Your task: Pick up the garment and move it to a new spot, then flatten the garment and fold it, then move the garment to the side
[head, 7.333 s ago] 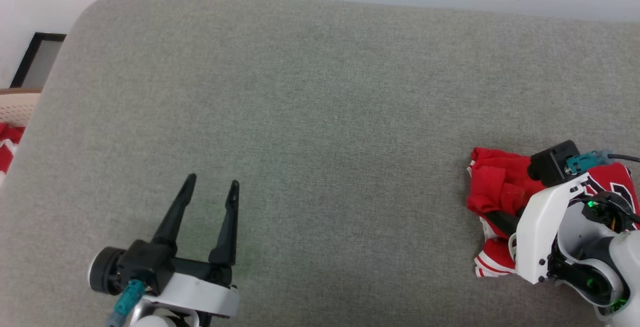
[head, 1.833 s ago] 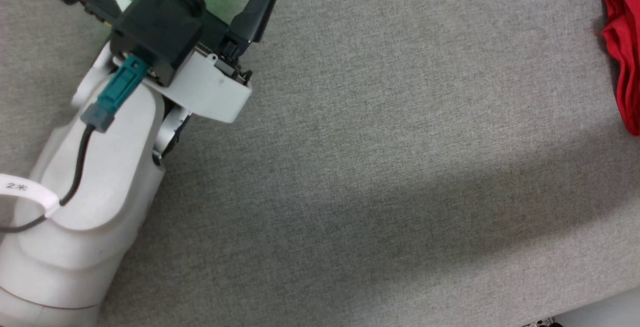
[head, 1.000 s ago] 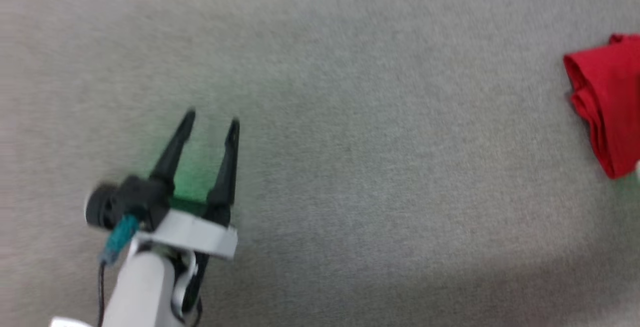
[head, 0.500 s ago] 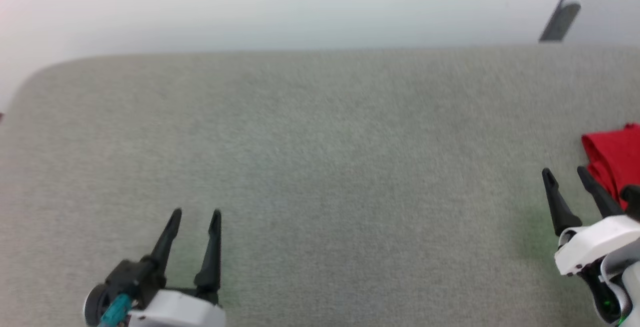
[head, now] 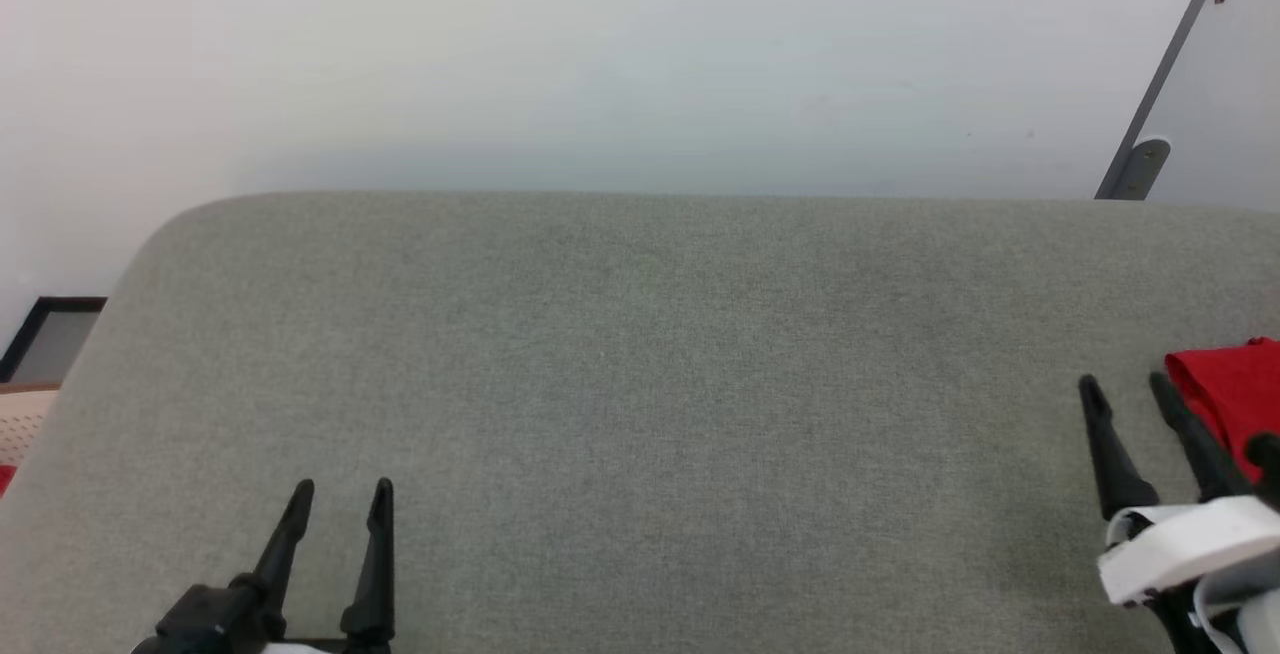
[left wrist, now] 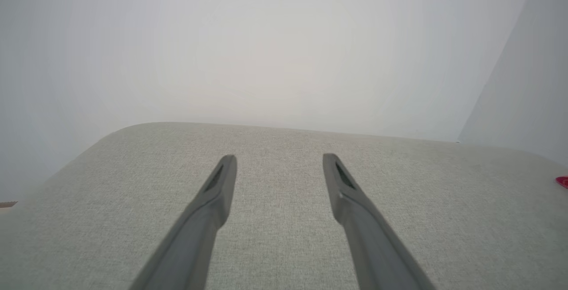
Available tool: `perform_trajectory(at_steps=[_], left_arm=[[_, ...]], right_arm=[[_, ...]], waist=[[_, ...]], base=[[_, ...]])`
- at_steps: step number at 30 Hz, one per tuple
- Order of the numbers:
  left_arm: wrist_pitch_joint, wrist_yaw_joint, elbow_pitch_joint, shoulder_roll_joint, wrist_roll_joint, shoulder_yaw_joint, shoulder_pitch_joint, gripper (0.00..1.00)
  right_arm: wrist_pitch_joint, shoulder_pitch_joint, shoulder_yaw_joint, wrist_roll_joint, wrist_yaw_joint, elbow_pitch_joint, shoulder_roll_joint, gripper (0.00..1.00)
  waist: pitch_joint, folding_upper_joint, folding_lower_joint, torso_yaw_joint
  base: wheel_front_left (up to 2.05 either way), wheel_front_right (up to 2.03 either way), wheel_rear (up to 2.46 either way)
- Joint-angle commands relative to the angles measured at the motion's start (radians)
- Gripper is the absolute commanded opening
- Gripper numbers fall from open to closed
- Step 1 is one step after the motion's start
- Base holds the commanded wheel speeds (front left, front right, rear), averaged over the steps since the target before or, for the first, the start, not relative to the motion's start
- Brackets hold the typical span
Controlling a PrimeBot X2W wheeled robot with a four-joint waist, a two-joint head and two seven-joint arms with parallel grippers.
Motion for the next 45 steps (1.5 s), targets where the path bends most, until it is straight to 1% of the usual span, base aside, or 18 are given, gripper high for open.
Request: perform_trajectory(at_steps=[1, 6, 18, 25, 36, 37, 42, 45], left_arm=[[0.000, -0.004, -0.008, 0.003, 0.002, 0.003, 0.014, 1.00], [0.000, -0.004, -0.033, -0.001, 0.007, 0.013, 0.048, 1.00], [0.000, -0.003, -0.100, -0.024, 0.031, 0.030, 0.114, 1.00], [0.000, -0.003, -0.104, -0.027, 0.041, 0.027, 0.111, 1.00], [0.000, -0.003, -0.108, -0.033, 0.041, 0.038, 0.104, 1.00], [0.000, -0.003, -0.111, -0.035, 0.040, 0.038, 0.105, 0.00], [0.001, -0.001, -0.066, -0.048, 0.036, 0.028, 0.118, 0.00], [0.012, 0.000, -0.059, -0.050, -0.019, 0.026, 0.110, 0.00]], right_arm=[[-0.005, 0.023, -0.021, -0.008, -0.002, -0.016, 0.001, 1.00], [-0.005, 0.087, -0.070, -0.024, -0.002, -0.072, 0.009, 1.00], [0.021, 0.190, -0.138, -0.053, -0.002, -0.178, 0.034, 1.00], [0.038, 0.198, -0.150, -0.062, -0.002, -0.209, 0.053, 1.00], [0.050, 0.194, -0.145, -0.053, -0.002, -0.224, 0.061, 1.00], [0.050, 0.193, -0.145, -0.052, -0.002, -0.225, 0.061, 0.00], [0.052, 0.212, -0.142, -0.057, 0.000, -0.181, 0.083, 0.00], [0.065, 0.209, -0.147, -0.013, 0.000, -0.177, 0.093, 0.00]], waist=[[-0.004, 0.0000, 0.0000, 0.000], [-0.010, 0.0000, 0.0000, -0.004], [-0.012, 0.0000, 0.0000, -0.008], [-0.010, 0.0000, 0.0000, -0.013], [0.000, 0.0000, 0.0000, -0.027], [0.001, 0.0000, 0.0000, -0.029], [0.000, 0.0000, 0.0000, -0.028], [0.001, 0.0000, 0.0000, -0.029]], base=[[0.00, 0.00, 0.00], [0.00, 0.00, 0.00], [0.00, 0.00, 0.00], [0.00, 0.00, 0.00], [0.00, 0.00, 0.00], [0.00, 0.00, 0.00], [0.00, 0.00, 0.00], [0.00, 0.00, 0.00]])
